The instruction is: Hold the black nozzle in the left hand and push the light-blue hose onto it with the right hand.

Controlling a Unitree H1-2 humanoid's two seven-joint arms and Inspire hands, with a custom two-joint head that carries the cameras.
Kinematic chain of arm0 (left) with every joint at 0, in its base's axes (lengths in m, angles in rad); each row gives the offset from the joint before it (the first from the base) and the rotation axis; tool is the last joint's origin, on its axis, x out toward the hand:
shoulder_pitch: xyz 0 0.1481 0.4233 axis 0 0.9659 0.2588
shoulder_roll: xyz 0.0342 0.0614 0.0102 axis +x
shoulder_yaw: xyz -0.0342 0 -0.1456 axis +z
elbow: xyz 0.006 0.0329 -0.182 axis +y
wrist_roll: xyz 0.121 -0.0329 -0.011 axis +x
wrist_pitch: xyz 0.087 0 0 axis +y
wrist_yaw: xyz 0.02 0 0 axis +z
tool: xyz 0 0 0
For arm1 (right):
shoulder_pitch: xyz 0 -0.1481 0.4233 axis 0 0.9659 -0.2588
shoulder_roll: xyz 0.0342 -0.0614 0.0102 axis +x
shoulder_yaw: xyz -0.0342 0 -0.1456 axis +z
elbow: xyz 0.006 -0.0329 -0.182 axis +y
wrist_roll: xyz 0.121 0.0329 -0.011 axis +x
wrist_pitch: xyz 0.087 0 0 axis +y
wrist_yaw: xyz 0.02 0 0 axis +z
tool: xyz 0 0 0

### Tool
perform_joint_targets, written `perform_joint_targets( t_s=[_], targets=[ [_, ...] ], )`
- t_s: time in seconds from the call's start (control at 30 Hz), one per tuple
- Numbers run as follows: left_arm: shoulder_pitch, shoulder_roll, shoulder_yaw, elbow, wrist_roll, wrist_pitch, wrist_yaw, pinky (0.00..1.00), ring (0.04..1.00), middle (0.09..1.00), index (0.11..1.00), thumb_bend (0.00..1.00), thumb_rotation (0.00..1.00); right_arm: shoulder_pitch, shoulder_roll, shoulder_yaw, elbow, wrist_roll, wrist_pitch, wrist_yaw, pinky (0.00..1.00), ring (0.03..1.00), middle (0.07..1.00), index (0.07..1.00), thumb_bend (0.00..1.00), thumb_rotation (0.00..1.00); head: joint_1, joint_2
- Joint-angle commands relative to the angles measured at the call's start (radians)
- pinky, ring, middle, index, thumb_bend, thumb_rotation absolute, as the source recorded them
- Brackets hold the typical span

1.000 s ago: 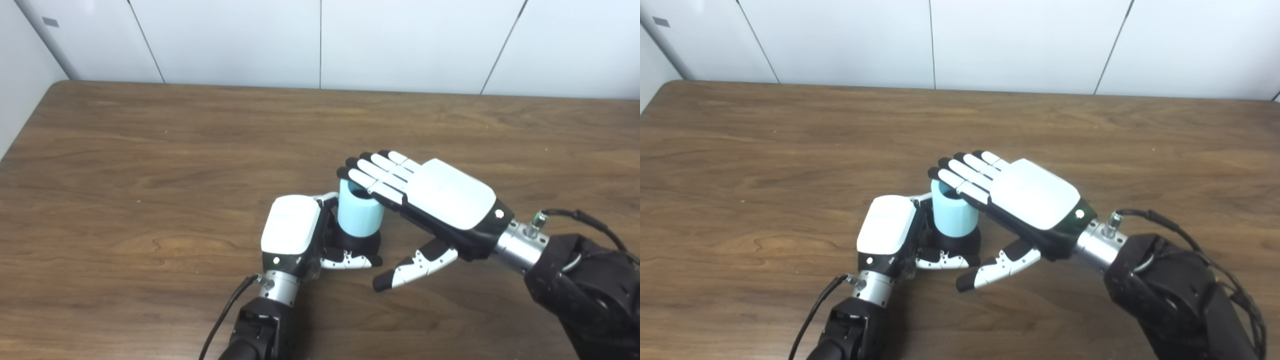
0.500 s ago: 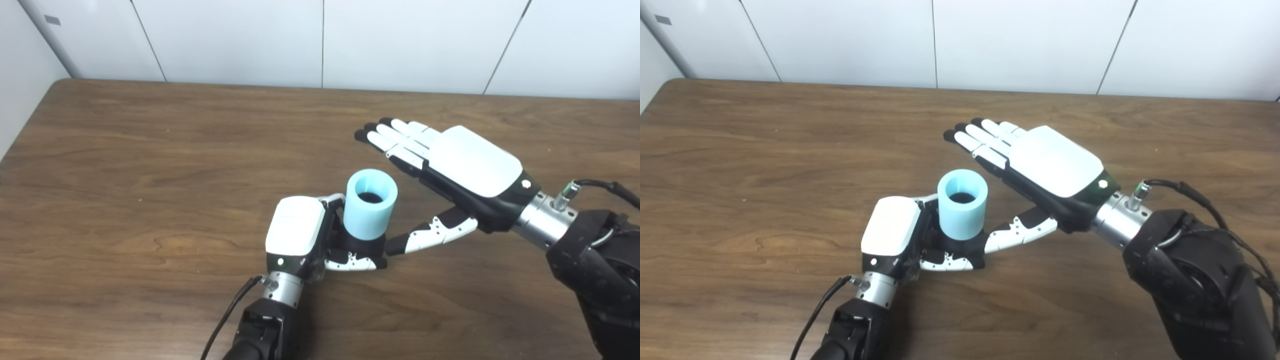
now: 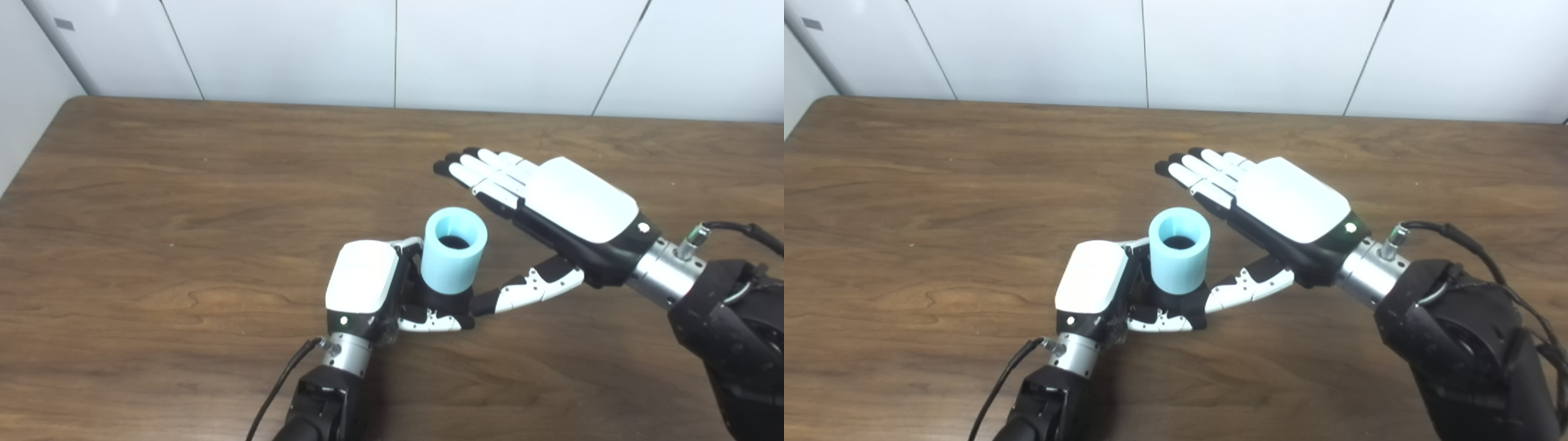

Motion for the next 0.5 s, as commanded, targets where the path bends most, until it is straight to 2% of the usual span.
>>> perform_joint_targets(
  t_s=[0.0, 0.03, 0.07, 0.1, 0.17, 0.27, 0.33, 0.47],
  targets=[
    [0.022, 0.019, -0.002, 0.027, 0.011, 0.012, -0.06, 0.35, 0.429, 0.424, 0.52, 0.52, 0.0, 0.003, 0.003, -0.03, 0.006, 0.042, 0.031, -0.045, 0.92, 0.999, 1.0, 1.0, 0.61, 0.9, 0.0, 0.0],
    [0.021, 0.023, -0.001, 0.022, 0.007, 0.01, -0.067, 0.4, 0.484, 0.449, 0.52, 0.52, 0.0, 0.013, 0.007, -0.037, 0.013, 0.048, 0.039, -0.053, 0.9, 0.995, 1.0, 1.0, 0.6, 0.92, -0.001, -0.001],
    [0.02, 0.027, 0.001, 0.017, 0.005, 0.009, -0.075, 0.46, 0.542, 0.538, 0.579, 0.69, 0.06, 0.024, 0.009, -0.043, 0.018, 0.054, 0.049, -0.058, 0.88, 0.992, 1.0, 1.0, 0.59, 0.95, -0.001, -0.001],
    [0.018, 0.032, 0.003, 0.012, 0.004, 0.006, -0.082, 0.5, 0.578, 0.596, 0.63, 0.79, 0.12, 0.035, 0.01, -0.048, 0.023, 0.059, 0.054, -0.065, 0.87, 0.992, 1.0, 1.0, 0.59, 0.96, -0.002, -0.001],
    [0.011, 0.043, 0.008, 0.003, 0.0, 0.002, -0.097, 0.6, 0.645, 0.67, 0.714, 0.89, 0.18, 0.05, 0.008, -0.053, 0.03, 0.063, 0.059, -0.08, 0.85, 0.989, 1.0, 1.0, 0.58, 0.99, -0.001, -0.002],
    [-0.008, 0.059, 0.025, -0.014, -0.008, -0.007, -0.124, 0.75, 0.766, 0.782, 0.809, 0.98, 0.23, 0.072, 0.006, -0.06, 0.041, 0.052, 0.059, -0.104, 0.82, 0.983, 1.0, 1.0, 0.58, 1.0, 0.003, -0.002],
    [-0.019, 0.063, 0.037, -0.026, -0.01, -0.007, -0.146, 0.81, 0.818, 0.828, 0.846, 1.0, 0.24, 0.08, 0.007, -0.061, 0.047, 0.043, 0.06, -0.117, 0.82, 0.979, 1.0, 1.0, 0.58, 1.0, 0.003, -0.003],
    [-0.041, 0.069, 0.069, -0.056, -0.045, -0.022, -0.176, 0.9, 0.866, 0.866, 0.914, 1.0, 0.25, 0.098, 0.009, -0.058, 0.071, 0.033, 0.045, -0.152, 0.84, 0.978, 1.0, 1.0, 0.57, 1.0, 0.0, -0.005]
  ],
)
